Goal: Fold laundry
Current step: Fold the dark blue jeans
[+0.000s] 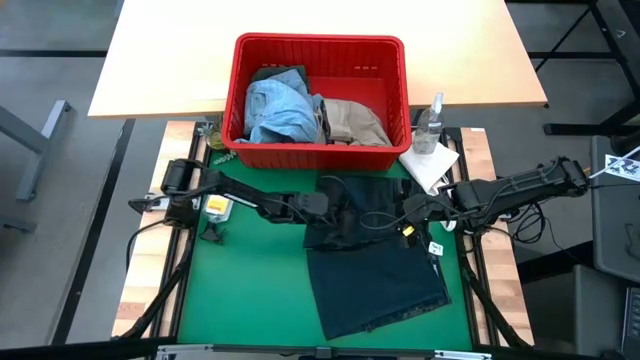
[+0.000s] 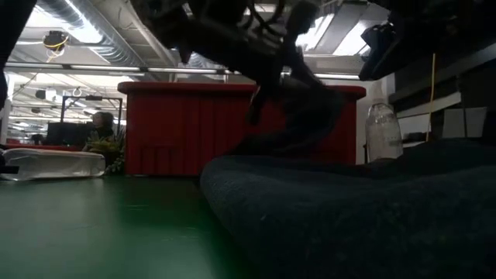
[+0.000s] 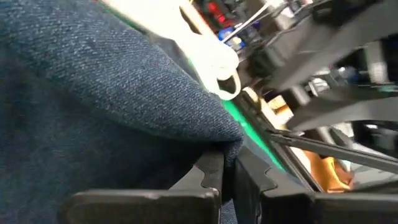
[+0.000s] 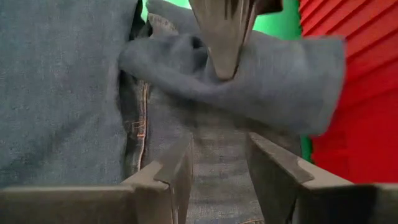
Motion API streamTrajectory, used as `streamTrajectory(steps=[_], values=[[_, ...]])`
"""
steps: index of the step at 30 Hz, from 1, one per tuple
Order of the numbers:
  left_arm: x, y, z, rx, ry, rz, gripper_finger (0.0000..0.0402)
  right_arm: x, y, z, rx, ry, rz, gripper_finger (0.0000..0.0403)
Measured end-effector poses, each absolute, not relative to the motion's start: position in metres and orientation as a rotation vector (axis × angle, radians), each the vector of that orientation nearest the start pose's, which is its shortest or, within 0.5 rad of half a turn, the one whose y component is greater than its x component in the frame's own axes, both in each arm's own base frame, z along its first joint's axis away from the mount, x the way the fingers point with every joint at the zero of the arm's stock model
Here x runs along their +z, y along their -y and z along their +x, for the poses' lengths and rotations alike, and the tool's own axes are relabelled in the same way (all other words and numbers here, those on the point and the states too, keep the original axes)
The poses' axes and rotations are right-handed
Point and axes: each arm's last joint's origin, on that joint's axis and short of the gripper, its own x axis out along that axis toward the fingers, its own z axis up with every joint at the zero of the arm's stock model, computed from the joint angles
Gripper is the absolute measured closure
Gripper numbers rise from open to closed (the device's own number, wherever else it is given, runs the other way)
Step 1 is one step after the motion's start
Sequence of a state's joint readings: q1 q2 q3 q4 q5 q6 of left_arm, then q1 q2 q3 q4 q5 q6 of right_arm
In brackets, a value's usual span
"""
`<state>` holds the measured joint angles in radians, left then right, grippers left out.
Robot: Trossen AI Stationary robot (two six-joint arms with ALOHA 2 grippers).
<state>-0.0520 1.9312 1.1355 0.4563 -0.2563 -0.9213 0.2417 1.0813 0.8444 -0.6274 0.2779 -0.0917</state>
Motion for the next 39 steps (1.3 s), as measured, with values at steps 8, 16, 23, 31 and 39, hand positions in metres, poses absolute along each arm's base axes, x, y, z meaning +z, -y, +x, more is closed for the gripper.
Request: streamTrajectory(steps=[8,16,23,31,39], values=[[0.174,-0.007,0.421,0.337,-0.249,-0.951,0.039,0.265,-0.043,0.206,0.005,-0.838,-0.308,0.0256],[0.177,-0.008,0.421,0.336,-0.215,-0.924,0.039,0.265,-0.043,0.206,0.005,-0.838,-0.308,0.0256],[0.177,-0.01,0.421,0.346,-0.208,-0.915,0.0359,0.265,-0.043,0.206,0.005,-0.838,-0.308,0.0256],[0.186,-0.011,0.424,0.3,-0.133,-0.831,0.0293,0.265,-0.043,0.206,0.005,-0.838,-0.308,0.0256],[0.204,-0.008,0.424,0.114,-0.098,-0.434,0.0277,0.264,-0.043,0.206,-0.031,-0.839,-0.221,0.0256]])
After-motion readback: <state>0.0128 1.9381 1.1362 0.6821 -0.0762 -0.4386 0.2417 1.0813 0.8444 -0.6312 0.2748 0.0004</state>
